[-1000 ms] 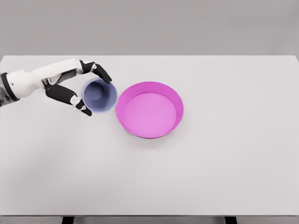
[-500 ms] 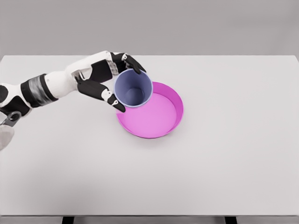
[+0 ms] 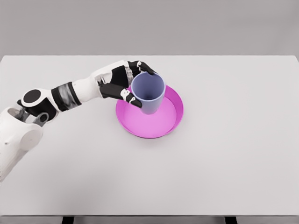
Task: Flip the cup with left arm and place it on the plate
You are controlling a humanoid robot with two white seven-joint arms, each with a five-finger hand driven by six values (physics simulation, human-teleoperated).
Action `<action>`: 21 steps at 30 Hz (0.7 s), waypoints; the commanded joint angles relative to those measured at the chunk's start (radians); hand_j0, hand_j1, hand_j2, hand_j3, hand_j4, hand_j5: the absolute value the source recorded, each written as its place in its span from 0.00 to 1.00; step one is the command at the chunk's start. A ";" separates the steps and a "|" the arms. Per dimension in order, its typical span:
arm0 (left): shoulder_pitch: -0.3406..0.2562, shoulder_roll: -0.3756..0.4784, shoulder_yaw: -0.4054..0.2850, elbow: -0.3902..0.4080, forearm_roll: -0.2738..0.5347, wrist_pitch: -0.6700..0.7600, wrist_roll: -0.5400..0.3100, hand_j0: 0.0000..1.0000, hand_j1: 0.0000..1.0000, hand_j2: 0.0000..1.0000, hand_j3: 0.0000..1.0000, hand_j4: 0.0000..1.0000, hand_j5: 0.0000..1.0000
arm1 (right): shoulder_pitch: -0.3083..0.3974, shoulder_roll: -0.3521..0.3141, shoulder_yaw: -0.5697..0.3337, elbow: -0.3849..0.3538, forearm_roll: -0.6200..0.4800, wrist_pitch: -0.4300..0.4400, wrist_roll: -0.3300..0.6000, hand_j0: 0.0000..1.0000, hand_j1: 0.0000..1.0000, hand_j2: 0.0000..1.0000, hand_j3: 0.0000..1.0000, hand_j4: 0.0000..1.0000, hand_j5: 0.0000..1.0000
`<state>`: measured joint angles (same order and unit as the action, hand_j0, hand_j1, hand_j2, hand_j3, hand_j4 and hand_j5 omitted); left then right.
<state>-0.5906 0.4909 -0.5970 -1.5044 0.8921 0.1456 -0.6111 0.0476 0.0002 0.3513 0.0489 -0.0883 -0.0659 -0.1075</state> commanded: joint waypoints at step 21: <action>-0.009 -0.134 0.000 0.260 -0.130 -0.006 0.000 0.49 0.49 0.49 0.49 0.49 0.49 | 0.000 0.000 0.000 0.000 -0.001 0.000 0.000 1.00 1.00 1.00 1.00 1.00 1.00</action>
<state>-0.5998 0.3600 -0.5976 -1.2613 0.7601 0.1411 -0.6109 0.0460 0.0003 0.3514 0.0488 -0.0882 -0.0661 -0.1074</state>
